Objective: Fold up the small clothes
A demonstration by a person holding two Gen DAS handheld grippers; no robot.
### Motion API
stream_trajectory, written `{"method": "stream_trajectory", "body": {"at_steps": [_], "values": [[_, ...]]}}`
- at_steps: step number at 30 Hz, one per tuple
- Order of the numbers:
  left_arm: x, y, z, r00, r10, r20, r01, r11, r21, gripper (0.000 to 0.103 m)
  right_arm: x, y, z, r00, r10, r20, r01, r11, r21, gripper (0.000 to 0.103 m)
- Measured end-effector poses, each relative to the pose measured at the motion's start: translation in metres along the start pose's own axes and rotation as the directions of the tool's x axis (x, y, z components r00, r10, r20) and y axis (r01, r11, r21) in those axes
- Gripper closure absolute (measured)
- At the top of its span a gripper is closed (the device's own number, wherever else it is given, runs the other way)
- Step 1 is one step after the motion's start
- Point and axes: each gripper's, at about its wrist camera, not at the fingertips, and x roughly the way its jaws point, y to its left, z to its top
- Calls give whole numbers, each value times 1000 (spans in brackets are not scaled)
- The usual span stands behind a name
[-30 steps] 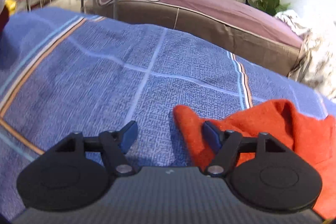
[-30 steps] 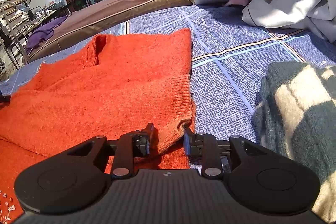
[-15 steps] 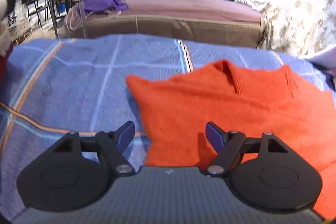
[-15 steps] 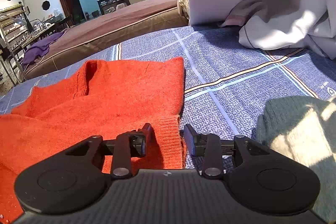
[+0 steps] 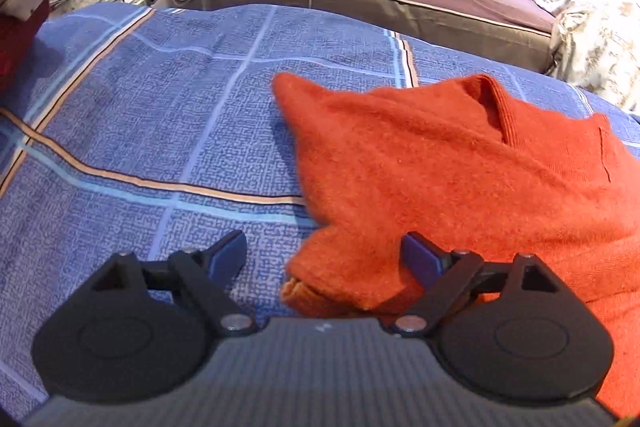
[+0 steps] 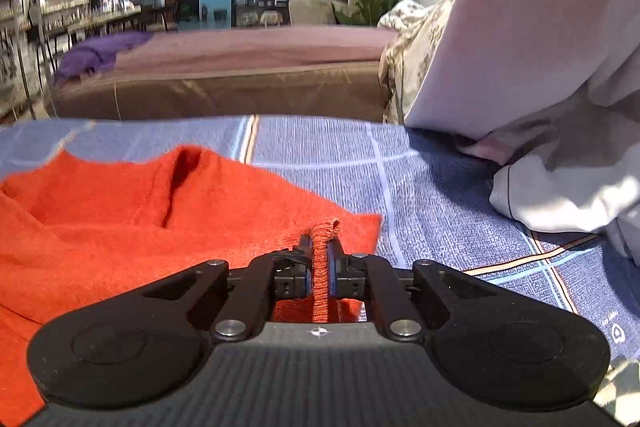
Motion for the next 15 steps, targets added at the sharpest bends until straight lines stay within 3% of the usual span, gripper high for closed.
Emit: {"method": "stream_trajectory", "body": {"at_steps": [5,8,9,10,13,15], "values": [[-12,4,6,1000,-18,3,19,997,-70,16,2,1,-21,999,-15,-47,16,1000,14,89],[-29,10,27,992,-47,116,60,991,-118,16,-2,-10,-29,1000,25,-9,-25,998,58,81],[-32,10,35,989,-53,136,69,991,-116,9,-3,-13,-30,1000,29,-6,-28,997,73,76],[-29,9,44,990,-52,132,65,993,-94,3,-3,-14,-30,1000,29,-7,-29,996,88,71],[-8,3,63,996,36,85,-35,999,-16,3,-1,-12,-28,999,35,-11,-34,994,104,71],[10,6,72,996,52,66,-50,998,-28,3,-1,-9,-27,999,37,-11,-36,995,93,70]]}}
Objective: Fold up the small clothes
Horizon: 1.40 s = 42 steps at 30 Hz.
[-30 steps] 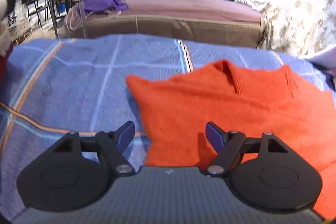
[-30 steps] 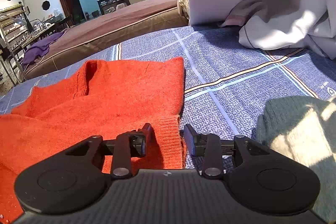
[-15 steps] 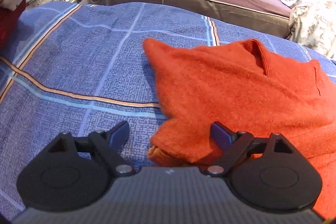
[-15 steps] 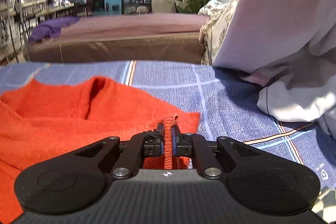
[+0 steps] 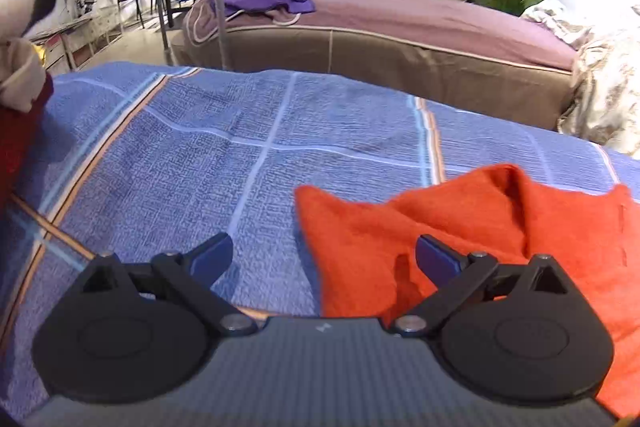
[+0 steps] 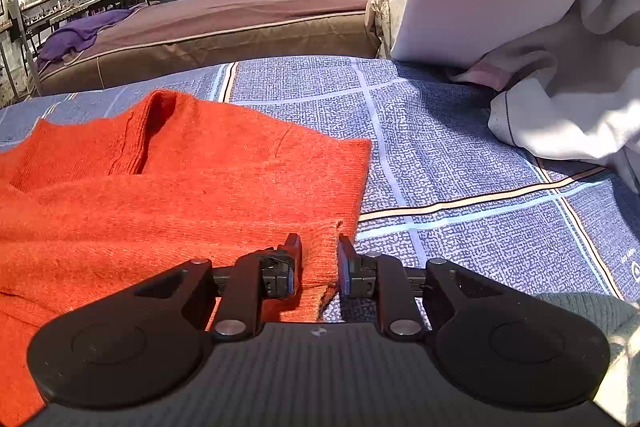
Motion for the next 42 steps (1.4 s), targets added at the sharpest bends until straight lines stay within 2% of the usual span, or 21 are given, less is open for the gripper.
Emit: {"method": "stream_trajectory", "body": {"at_steps": [3,5,6,7,9,11,13,15,17,20,21,22,23,24,25,29,31,35,39,41,42], "values": [[21,3,7,996,-86,-10,86,995,-57,8,1,0,0,1000,4,-7,-4,1000,-7,70],[31,-1,10,990,-136,-21,136,990,-29,40,2,-1,-1,1000,7,-12,-7,1000,-7,70],[35,-4,12,989,-145,-35,144,989,-12,81,3,-1,0,1000,9,-13,-9,1000,-10,70],[37,-3,13,989,-147,-33,146,989,-18,92,4,-1,1,1000,11,-16,-11,1000,-16,70],[36,6,16,989,-151,-4,150,984,-92,96,1,-1,4,1000,10,2,-10,1000,-17,78],[40,19,16,995,-101,9,101,983,-156,96,-1,-1,8,999,-1,34,1,1000,-18,84],[49,31,13,994,-112,-18,105,973,-207,96,6,2,10,1000,-6,10,7,999,-40,87],[49,33,12,997,-81,3,80,976,-202,96,11,3,9,1000,-19,3,20,999,-49,88],[50,39,11,998,-53,26,58,966,-251,95,13,0,7,999,-52,13,52,998,-36,87],[57,52,10,999,-36,-28,25,944,-330,91,15,-13,7,999,-47,-10,48,998,51,78],[53,54,11,999,-45,-29,33,941,-338,87,8,-18,9,999,-35,0,35,995,95,74],[46,55,13,999,-45,-15,37,942,-333,74,-3,-21,9,999,-21,32,17,992,126,61],[37,53,14,999,-41,1,39,948,-316,64,-14,-21,8,998,-4,60,-4,992,123,54],[25,51,14,999,-33,24,38,957,-286,43,-25,-19,7,997,10,75,-18,994,104,46],[13,47,13,998,-25,52,37,966,-256,37,-34,-17,4,997,19,77,-25,996,89,46],[-30,17,-4,992,-107,70,112,991,-70,36,-57,-12,-17,999,42,33,-46,993,106,46],[-42,-1,-20,987,-155,36,154,988,12,27,-62,-11,-29,999,47,23,-49,990,135,46],[-45,-36,-55,989,-144,-28,146,980,135,26,-61,-10,-39,998,61,26,-65,981,184,47],[-43,-49,-66,993,-116,-22,118,980,159,17,-56,-4,-33,997,78,28,-81,979,185,49],[-38,-50,-66,995,-94,-39,99,981,167,17,-50,-3,-31,997,72,15,-73,981,181,57],[-38,-51,-67,995,-87,-49,94,982,165,17,-47,-4,-31,997,82,10,-82,978,192,74]]}}
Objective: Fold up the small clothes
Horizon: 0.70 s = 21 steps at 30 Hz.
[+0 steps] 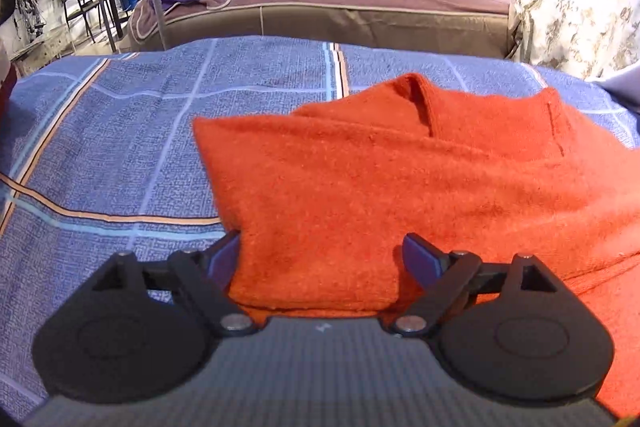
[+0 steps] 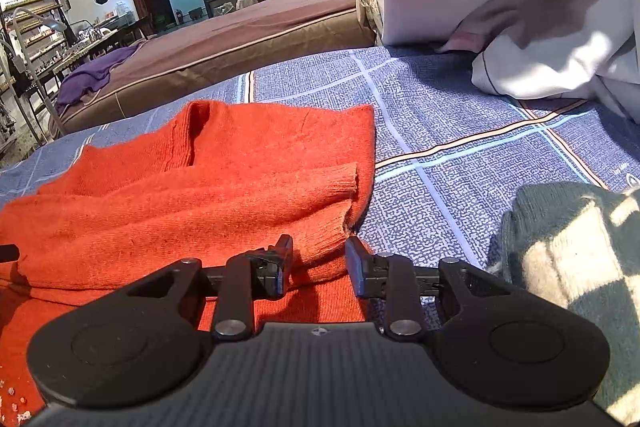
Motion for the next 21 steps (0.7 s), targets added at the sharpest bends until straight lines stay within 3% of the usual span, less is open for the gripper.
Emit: {"method": "stream_trajectory", "body": {"at_steps": [1,6,12,14,16,19,21], "values": [[0,0,-1,1000,3,-7,-3,1000,-2,17,0,-1,0,1000,8,2,-8,1000,6,96],[12,4,-5,999,28,-46,-28,1000,4,13,-14,-4,-3,1000,12,-2,-12,1000,-16,99],[20,9,-6,997,31,-68,-31,999,-9,5,-22,-8,-18,991,-104,-86,90,985,-148,103],[20,11,-5,997,24,-77,-26,999,-21,5,-16,-16,-22,986,-111,-124,95,988,-125,103],[15,10,-3,996,22,-87,-24,1000,-16,5,-24,-19,-22,993,-75,-87,70,996,-61,98],[-3,5,-4,998,16,-64,-16,1000,5,5,-43,-1,-18,998,-54,36,59,987,-153,88],[-12,-1,-7,999,3,-47,-1,1000,28,5,-44,14,-16,998,0,57,13,971,-237,85]]}}
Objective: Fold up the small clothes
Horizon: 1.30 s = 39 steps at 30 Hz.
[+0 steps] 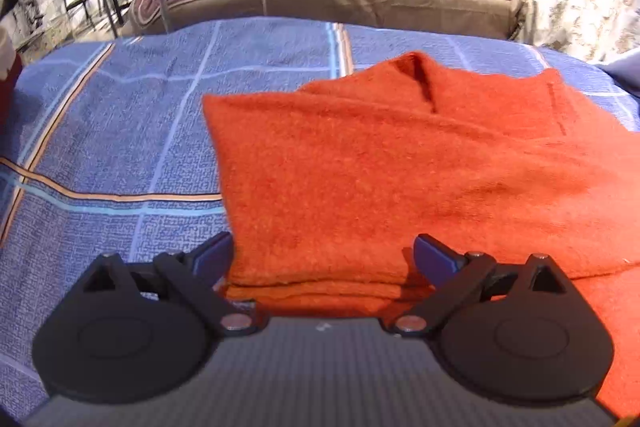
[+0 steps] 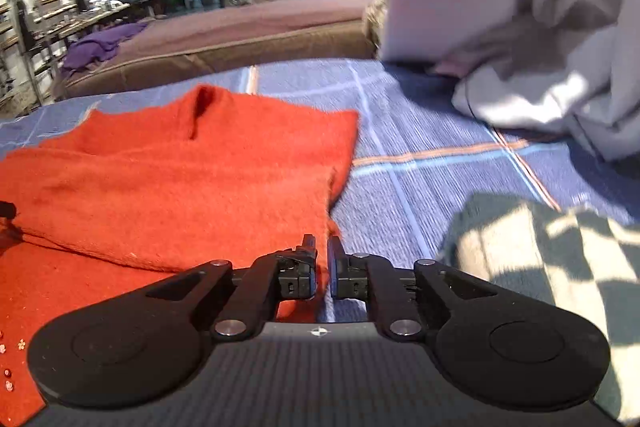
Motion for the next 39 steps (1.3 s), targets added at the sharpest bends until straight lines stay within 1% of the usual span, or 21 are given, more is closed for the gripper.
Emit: {"method": "stream_trajectory", "body": {"at_steps": [1,3,4,6,7,9,11,13,14,17,20,22,26,27,30,32,33,34,37,38,39], "values": [[0,-3,-2,1000,10,-6,-10,1000,20,5,5,8,3,1000,27,0,-27,999,-34,85],[5,-6,-8,999,42,-26,-40,998,51,4,19,16,2,998,58,-16,-59,997,-41,84],[8,-4,-11,998,52,-33,-50,997,52,1,30,19,0,997,59,-41,-61,997,-39,79],[10,7,-15,998,31,-60,-31,999,-6,0,52,22,-6,990,19,-137,-26,998,-50,75],[9,14,-17,996,17,-83,-21,999,-45,0,55,22,-10,989,21,-147,-28,999,-45,74],[-1,25,-22,996,23,-88,-29,997,-67,0,47,20,-13,992,27,-127,-31,999,-30,71],[-19,36,-31,998,31,-55,-34,998,-61,0,32,16,-13,993,40,-108,-41,999,-5,65],[-40,50,-44,999,27,-34,-29,997,-78,0,15,10,-15,994,53,-94,-52,999,11,51],[-50,56,-50,999,17,-30,-20,995,-93,0,7,8,-17,994,61,-96,-60,998,15,49],[-80,71,-74,999,-44,-3,43,991,-126,0,-20,5,-25,987,110,-121,-108,994,22,48],[-107,78,-102,993,-115,-14,112,985,-131,1,-47,5,-37,977,151,-149,-153,988,2,35],[-122,74,-121,988,-145,-42,140,983,-121,7,-61,6,-46,967,175,-183,-181,983,-15,23],[-136,66,-155,973,-206,-108,190,971,-145,14,-75,6,-67,949,181,-257,-197,980,-38,23],[-137,63,-161,968,-213,-129,194,970,-145,19,-78,6,-74,946,178,-270,-196,980,-42,23],[-144,51,-177,961,-230,-154,210,968,-136,20,-85,6,-88,931,173,-321,-200,978,-51,23],[-148,46,-187,960,-230,-160,212,970,-122,21,-87,3,-96,916,185,-357,-209,978,-30,19],[-149,45,-192,961,-226,-160,209,971,-119,25,-89,1,-101,912,183,-368,-204,979,-20,15],[-150,44,-196,963,-222,-154,206,972,-113,31,-93,-2,-105,912,177,-370,-196,980,-14,14],[-155,41,-203,968,-212,-137,202,976,-83,42,-104,-7,-114,916,162,-366,-175,984,-5,13],[-156,41,-203,967,-214,-140,204,975,-83,44,-106,-9,-116,916,157,-369,-170,985,-3,11],[-157,40,-203,966,-217,-144,206,975,-85,48,-108,-10,-119,916,150,-373,-162,987,-2,5]]}}
